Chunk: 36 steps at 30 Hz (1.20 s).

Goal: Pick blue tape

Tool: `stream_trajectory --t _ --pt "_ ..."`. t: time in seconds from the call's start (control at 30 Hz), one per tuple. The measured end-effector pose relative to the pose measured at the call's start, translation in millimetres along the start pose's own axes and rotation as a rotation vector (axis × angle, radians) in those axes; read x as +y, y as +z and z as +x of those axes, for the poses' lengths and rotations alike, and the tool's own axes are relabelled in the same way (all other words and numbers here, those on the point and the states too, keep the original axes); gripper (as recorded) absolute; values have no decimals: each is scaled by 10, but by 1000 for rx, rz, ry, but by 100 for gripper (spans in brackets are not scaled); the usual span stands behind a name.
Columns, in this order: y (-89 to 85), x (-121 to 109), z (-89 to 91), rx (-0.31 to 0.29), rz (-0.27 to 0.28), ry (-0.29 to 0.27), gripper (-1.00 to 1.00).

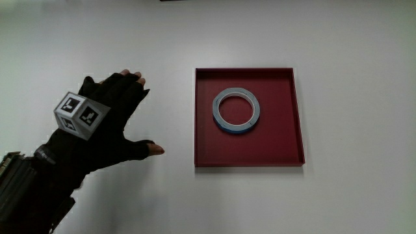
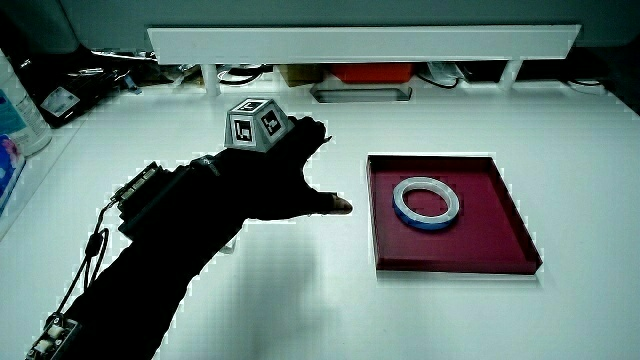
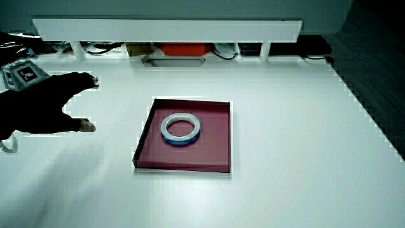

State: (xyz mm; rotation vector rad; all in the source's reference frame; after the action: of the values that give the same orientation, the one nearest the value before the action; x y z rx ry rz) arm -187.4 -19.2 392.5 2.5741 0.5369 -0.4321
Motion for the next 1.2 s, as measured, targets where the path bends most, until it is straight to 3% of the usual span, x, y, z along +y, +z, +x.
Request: stream_trajectory --t 0.03,0.07,0.1,0.2,0.27,0.3,0.4,0.53,0.57,0.7,0.73,0.77,0.8,0.83,0.87,1.03,1.07,1.2 --pt "-48 24 -21 -30 -11 5 0" --pt "-18 30 31 -4 8 -15 0" --pt "-69 53 5 -33 -13 -3 0" --pt "-84 103 64 -44 -26 -2 0" --pt "-121 140 81 -52 -18 -27 0" --pt "-109 153 122 -14 -1 -45 0" --pt "-208 230 125 -74 -33 -54 0" --pt "-215 309 202 -51 -36 -45 0" --pt "-255 342 178 -87 -39 -45 0" --pt "-343 446 197 -117 -62 -40 0" --pt "-374 478 197 -121 -42 -59 0" --pt "-402 505 204 -137 -66 -42 0" --pt "-426 532 215 -125 -58 -65 0" --pt "-457 556 224 -134 -70 -44 0" --pt "-493 585 236 -126 -52 -76 0" --pt "-699 699 292 -142 -97 -44 0" --pt "-712 722 314 -126 -95 -60 0" --pt "-777 791 363 -111 -110 -43 0"
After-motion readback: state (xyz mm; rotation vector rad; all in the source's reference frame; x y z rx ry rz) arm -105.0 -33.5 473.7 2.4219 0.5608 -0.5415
